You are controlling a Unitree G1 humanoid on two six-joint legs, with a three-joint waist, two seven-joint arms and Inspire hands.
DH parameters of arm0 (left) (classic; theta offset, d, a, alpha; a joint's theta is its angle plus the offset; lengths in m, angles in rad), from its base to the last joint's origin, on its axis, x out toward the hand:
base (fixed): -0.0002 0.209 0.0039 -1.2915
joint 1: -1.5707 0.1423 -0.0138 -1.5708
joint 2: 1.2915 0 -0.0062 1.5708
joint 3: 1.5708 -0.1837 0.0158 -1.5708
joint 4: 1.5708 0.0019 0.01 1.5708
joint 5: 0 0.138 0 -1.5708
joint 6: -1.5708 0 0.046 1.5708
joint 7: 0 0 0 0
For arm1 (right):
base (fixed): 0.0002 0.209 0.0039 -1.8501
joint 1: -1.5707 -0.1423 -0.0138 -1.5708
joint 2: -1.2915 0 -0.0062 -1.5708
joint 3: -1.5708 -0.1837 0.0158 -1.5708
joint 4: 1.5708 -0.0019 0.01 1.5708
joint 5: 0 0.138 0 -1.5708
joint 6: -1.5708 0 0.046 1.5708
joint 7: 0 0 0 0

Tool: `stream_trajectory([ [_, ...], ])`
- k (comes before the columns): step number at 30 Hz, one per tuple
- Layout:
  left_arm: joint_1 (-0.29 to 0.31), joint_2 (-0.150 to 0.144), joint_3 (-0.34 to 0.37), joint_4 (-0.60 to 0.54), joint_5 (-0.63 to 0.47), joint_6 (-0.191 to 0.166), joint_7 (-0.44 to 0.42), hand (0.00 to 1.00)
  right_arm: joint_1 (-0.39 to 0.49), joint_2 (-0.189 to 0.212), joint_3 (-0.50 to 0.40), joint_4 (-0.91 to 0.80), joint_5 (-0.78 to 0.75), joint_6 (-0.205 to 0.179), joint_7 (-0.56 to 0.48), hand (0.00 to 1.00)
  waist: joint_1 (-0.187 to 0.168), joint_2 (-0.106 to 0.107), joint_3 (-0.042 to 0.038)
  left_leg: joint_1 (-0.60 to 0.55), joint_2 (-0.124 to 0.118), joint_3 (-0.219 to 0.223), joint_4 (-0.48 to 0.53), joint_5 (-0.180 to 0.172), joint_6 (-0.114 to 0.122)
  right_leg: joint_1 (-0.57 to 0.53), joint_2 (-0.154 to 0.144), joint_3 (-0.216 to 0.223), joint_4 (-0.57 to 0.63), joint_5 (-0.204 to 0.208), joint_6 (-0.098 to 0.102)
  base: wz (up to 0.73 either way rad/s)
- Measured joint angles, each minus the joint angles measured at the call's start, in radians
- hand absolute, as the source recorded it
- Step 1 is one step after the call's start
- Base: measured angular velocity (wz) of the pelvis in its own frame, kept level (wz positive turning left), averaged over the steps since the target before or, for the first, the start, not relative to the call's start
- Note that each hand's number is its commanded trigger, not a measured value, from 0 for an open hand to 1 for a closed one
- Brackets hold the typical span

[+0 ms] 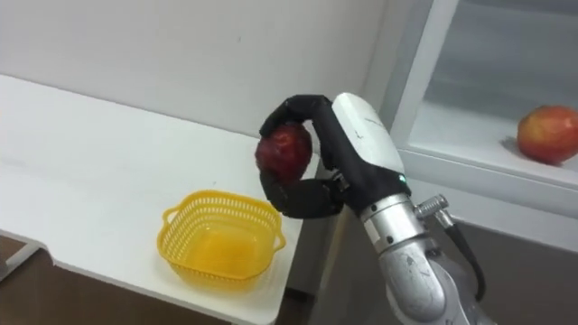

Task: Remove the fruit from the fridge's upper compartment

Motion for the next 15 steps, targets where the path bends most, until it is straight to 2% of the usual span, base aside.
stream_trajectory([
  [2,-0.001,0.004,0.000,-0.001,0.000,0.013,0.000,0.00,-0.014,-0.001,0.008,0.068,-0.012,0.014,0.000,1.00,0.003,-0.015,0.0004,-0.007,-0.001,-0.010,0.001,0.000,0.000,-0.001,-0.001,-0.007,0.000,0.000,0.000,0.13],
  [4,-0.001,0.004,-0.001,-0.002,0.000,0.024,0.000,0.00,-0.038,-0.001,0.009,0.087,-0.011,0.022,0.000,1.00,0.000,-0.020,0.0030,-0.018,-0.004,-0.023,0.014,0.000,0.000,-0.002,-0.001,-0.018,-0.001,0.000,0.000,0.16],
  [9,-0.004,0.006,-0.005,-0.007,-0.001,0.047,0.002,0.00,-0.097,-0.002,0.075,0.157,-0.007,0.032,-0.019,1.00,0.004,-0.019,0.0046,-0.022,-0.004,-0.025,0.023,0.000,0.000,-0.002,-0.002,-0.021,-0.002,0.000,0.000,0.03],
  [11,-0.008,0.008,-0.033,-0.018,-0.001,0.050,0.005,0.00,-0.132,-0.002,0.119,0.222,0.009,0.029,-0.035,1.00,0.004,-0.018,0.0053,-0.033,-0.006,-0.030,0.029,-0.001,0.000,-0.004,-0.004,-0.033,-0.001,0.000,0.000,0.08],
  [15,-0.040,0.009,-0.066,-0.018,-0.001,0.050,0.006,0.00,-0.155,0.016,0.168,0.381,0.025,0.034,-0.035,1.00,0.034,-0.015,0.0076,-0.051,-0.012,-0.042,0.039,-0.001,-0.001,-0.007,-0.007,-0.046,0.000,0.001,-0.002,0.10],
])
